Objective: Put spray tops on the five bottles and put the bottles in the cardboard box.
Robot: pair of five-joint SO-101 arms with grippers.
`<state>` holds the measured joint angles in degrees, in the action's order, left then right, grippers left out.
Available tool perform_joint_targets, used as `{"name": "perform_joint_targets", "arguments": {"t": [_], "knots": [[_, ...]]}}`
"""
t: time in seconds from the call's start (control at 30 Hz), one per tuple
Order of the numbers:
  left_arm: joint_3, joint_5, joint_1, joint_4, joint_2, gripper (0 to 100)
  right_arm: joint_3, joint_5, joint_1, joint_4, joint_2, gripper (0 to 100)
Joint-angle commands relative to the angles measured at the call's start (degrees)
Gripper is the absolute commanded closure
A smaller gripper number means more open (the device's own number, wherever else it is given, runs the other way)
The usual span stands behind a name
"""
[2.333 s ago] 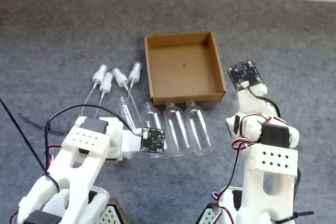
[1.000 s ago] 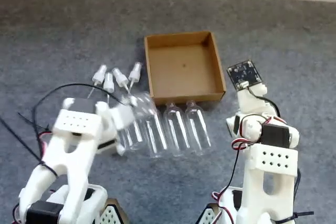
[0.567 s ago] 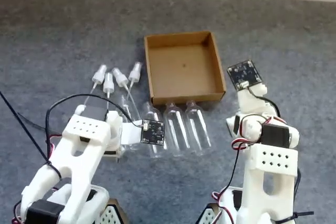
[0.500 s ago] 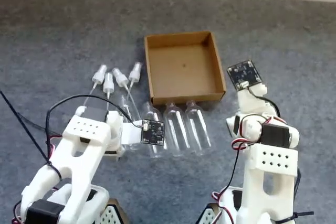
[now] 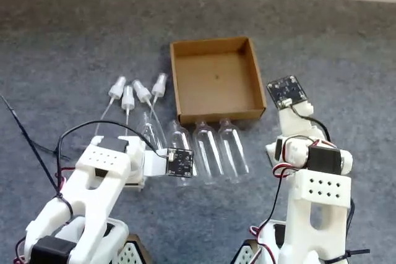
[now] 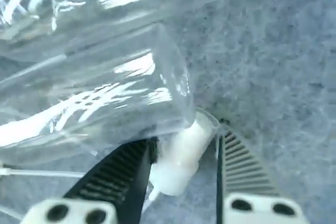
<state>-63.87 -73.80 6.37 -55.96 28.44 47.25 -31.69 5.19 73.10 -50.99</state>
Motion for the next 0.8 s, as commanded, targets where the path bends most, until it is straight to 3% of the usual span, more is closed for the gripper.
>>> {"name": "perform_joint_targets", "arguments": {"t": [0.0, 0.17, 0.3, 0.6, 0.77], "knots": [[-1.27, -0.35, -0.48, 0.53, 0.04, 87, -0.75, -0.53, 0.48, 0.57, -1.89, 97.3], [-0.22, -0.26, -7.69, -0.18, 0.57, 96, -0.75, -0.53, 0.48, 0.57, -1.89, 97.3], [5.32, 0.44, -11.82, -7.12, 0.57, 96, -0.84, -0.44, 0.31, 0.57, -1.89, 97.3], [31.16, 23.56, -12.62, -23.12, 0.57, 96, -1.71, 0.00, 0.22, -1.19, -1.98, 97.6], [46.73, 38.77, -12.53, -25.58, 0.57, 96, -6.37, 8.70, -1.10, -8.04, -1.98, 97.6]]}}
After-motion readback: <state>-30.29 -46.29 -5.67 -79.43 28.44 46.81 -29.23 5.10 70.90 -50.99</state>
